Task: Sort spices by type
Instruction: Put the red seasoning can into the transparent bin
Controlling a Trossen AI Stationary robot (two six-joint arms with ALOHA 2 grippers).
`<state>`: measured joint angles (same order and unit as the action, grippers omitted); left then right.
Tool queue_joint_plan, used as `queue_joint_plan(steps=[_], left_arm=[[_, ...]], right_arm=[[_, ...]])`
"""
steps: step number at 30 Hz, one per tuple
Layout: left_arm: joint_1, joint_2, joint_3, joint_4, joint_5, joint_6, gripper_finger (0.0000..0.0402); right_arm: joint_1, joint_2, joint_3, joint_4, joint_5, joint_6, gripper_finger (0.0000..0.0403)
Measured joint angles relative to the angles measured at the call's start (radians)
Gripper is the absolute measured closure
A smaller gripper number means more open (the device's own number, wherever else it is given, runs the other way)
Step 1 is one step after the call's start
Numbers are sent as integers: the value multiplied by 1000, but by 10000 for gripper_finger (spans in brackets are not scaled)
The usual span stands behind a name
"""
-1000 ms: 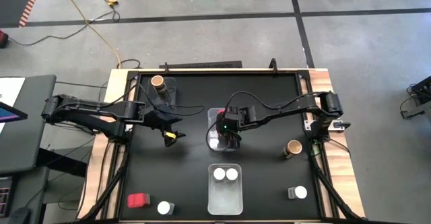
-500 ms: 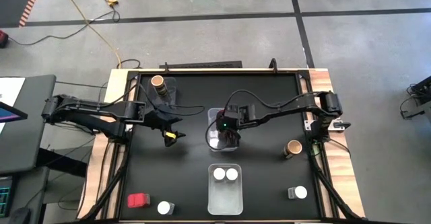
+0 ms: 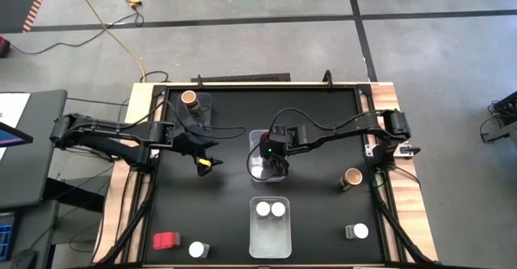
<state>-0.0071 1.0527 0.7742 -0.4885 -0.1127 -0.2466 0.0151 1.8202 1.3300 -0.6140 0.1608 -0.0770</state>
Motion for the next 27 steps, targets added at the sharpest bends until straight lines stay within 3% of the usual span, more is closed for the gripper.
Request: queue_joint_plan(steps=[27], left_arm=[[0, 0, 0, 0, 0, 0, 54]], right_arm=[[-3, -1, 0, -3, -1, -2, 126]])
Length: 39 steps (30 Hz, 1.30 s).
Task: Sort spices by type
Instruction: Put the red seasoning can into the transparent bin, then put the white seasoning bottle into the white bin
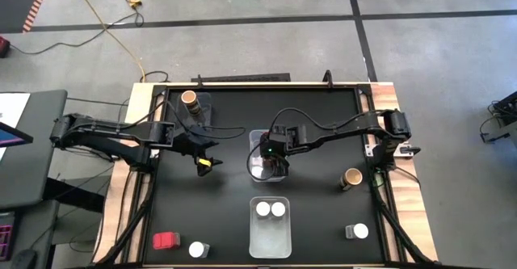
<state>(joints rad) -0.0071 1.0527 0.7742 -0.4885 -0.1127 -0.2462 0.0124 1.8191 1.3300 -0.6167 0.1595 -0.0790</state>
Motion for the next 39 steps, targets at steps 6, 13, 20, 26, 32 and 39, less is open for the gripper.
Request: queue_joint_plan(steps=[6, 13, 20, 26, 32, 39], left_arm=[[0, 0, 0, 0, 0, 0, 54], [0, 0, 0, -1, 0, 0, 54], [0, 0, 0, -5, 0, 8, 54], [0, 0, 0, -12, 0, 8, 54], [0, 0, 0, -15, 0, 8, 54], [0, 0, 0, -15, 0, 8, 54]], right_arm=[[0, -10, 0, -2, 0, 0, 126], [0, -34, 2, -1, -1, 0, 126], [-1, -50, 3, -21, -1, 0, 126], [0, -94, 2, -81, -1, 9, 126], [-5, -192, 3, -153, -1, 180, 126], [-9, -299, 3, -227, -1, 345, 126]])
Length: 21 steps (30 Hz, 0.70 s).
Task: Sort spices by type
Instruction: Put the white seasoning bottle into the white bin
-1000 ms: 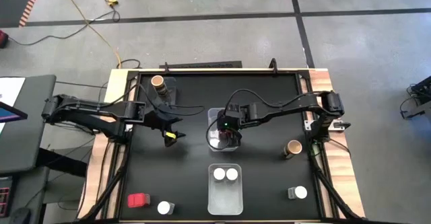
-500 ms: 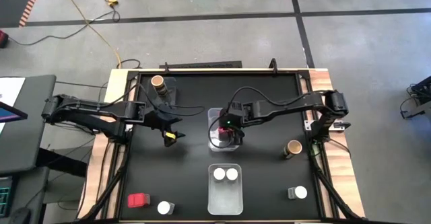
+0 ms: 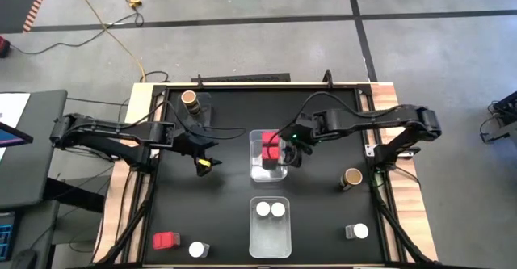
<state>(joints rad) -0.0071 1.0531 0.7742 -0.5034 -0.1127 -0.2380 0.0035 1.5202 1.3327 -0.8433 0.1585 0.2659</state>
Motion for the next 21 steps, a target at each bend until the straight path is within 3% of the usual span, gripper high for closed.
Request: queue_joint_plan(steps=[6, 13, 21], left_arm=[[0, 0, 0, 0, 0, 0, 54], [0, 0, 0, -1, 0, -1, 54], [0, 0, 0, -2, 0, -1, 54]], right_arm=[[1, -17, 0, 52, 0, 12, 126], [-23, -9, 0, -4, 18, 133, 123], [-70, -12, 0, -89, 31, 163, 48]])
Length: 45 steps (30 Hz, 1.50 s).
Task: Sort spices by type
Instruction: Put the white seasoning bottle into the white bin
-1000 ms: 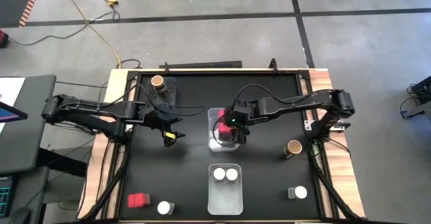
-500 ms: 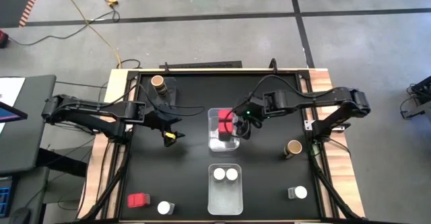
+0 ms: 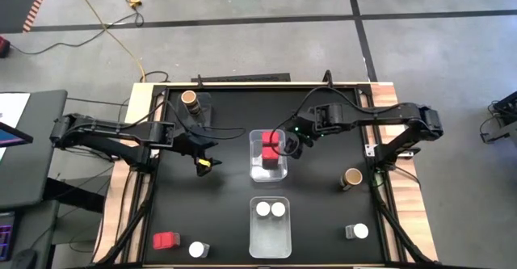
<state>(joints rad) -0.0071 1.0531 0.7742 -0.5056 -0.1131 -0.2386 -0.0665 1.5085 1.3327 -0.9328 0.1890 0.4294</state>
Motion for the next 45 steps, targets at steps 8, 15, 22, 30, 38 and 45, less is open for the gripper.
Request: queue_joint_plan(steps=[8, 15, 22, 30, 38, 45], left_arm=[[0, 0, 0, 0, 0, 0, 54], [0, 0, 0, -1, 0, 3, 54], [0, 0, 0, 0, 0, 18, 54], [0, 0, 0, 5, -5, 18, 54], [0, 0, 0, 5, -5, 5, 54], [0, 0, 0, 12, -4, -25, 54]], right_arm=[[-16, 0, 0, -35, 0, -9, 18], [-16, 0, 0, -34, 0, -19, 5], [-16, 0, 0, -33, 0, -23, 5], [-16, 0, 0, -31, 0, -21, 5], [-16, 0, 0, -23, 0, -18, 5], [-16, 0, 0, -22, 0, -8, 5]])
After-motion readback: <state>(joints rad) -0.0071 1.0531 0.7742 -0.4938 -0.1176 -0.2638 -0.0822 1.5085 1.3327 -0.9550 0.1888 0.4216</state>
